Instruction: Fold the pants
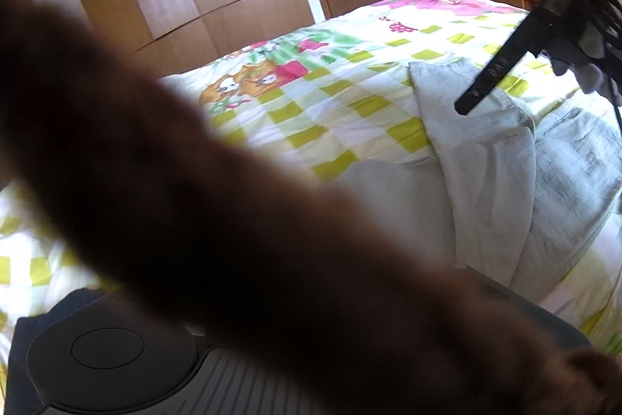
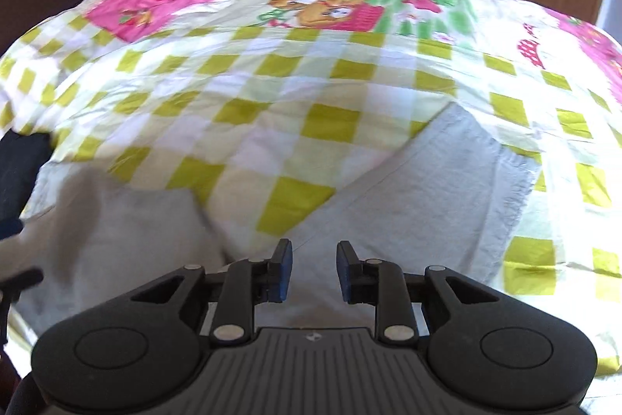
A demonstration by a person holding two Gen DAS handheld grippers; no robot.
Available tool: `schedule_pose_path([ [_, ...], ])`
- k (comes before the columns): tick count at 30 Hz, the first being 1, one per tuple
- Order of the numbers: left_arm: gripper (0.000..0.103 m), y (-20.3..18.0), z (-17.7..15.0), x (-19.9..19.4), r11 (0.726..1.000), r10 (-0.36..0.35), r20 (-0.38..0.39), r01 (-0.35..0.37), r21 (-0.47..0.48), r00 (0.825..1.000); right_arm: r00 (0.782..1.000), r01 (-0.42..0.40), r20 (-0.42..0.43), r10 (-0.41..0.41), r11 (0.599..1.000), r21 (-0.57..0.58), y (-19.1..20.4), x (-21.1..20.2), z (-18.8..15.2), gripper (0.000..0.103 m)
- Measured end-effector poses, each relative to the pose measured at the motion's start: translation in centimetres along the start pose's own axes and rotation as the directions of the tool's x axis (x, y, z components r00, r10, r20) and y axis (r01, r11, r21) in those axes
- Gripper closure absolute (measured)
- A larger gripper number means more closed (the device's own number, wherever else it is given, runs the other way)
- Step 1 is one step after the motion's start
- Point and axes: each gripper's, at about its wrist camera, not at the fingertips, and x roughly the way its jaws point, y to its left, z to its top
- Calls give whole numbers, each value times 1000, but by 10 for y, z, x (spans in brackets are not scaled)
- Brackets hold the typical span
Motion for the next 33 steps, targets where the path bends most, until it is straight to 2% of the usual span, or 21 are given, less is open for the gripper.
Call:
schedule_pose_path([
  [2, 54, -8, 2, 10, 998, 32, -13, -31, 51, 999, 1000, 7, 13, -7, 1000, 29, -12, 8, 7, 63],
  [3, 54, -6, 3, 14, 999, 27, -25, -26, 44, 999, 1000, 14, 16, -15, 999, 41, -16, 12, 9, 63],
  [7, 55, -3, 19, 29, 995, -72, 10, 73, -71, 997, 999, 40, 24, -44, 990, 138, -32, 34, 19, 63],
  [11, 55, -35, 34, 49, 984, -170, 60, 173, -45, 984, 996, 82, 2, -85, 973, 215, -44, 58, 34, 63],
  [14, 54, -59, 37, 66, 975, -222, 41, 223, -24, 974, 994, 106, -28, -103, 964, 245, -51, 78, 44, 61],
  [16, 54, -69, 36, 73, 969, -244, 17, 245, -31, 970, 991, 133, -50, -124, 958, 253, -55, 90, 46, 61],
  [18, 54, -73, 33, 78, 971, -236, 3, 236, -30, 972, 989, 148, -43, -142, 961, 234, -56, 96, 44, 62],
  [19, 54, -74, 33, 79, 973, -228, 0, 228, -35, 974, 989, 148, -35, -144, 960, 239, -58, 96, 44, 66],
  [20, 54, -73, 33, 80, 974, -224, -5, 224, -45, 975, 990, 141, -30, -138, 957, 254, -62, 94, 44, 83],
  [25, 53, -69, 39, 76, 978, -202, 4, 202, -49, 979, 995, 58, 55, -80, 945, 322, -87, 52, 37, 84],
  [28, 45, -70, 44, 73, 977, -204, 9, 204, -55, 979, 994, 15, 101, -50, 946, 323, -95, 23, 35, 84],
  [30, 45, -73, 45, 75, 974, -217, 1, 217, -60, 976, 998, -18, 70, -6, 940, 340, -97, 25, 38, 83],
  [31, 45, -78, 46, 77, 974, -220, -6, 219, -54, 976, 998, -33, 56, 14, 932, 360, -98, 30, 39, 79],
  [33, 45, -85, 46, 82, 974, -222, -18, 221, -43, 975, 999, -24, 32, 13, 918, 395, -96, 49, 43, 64],
])
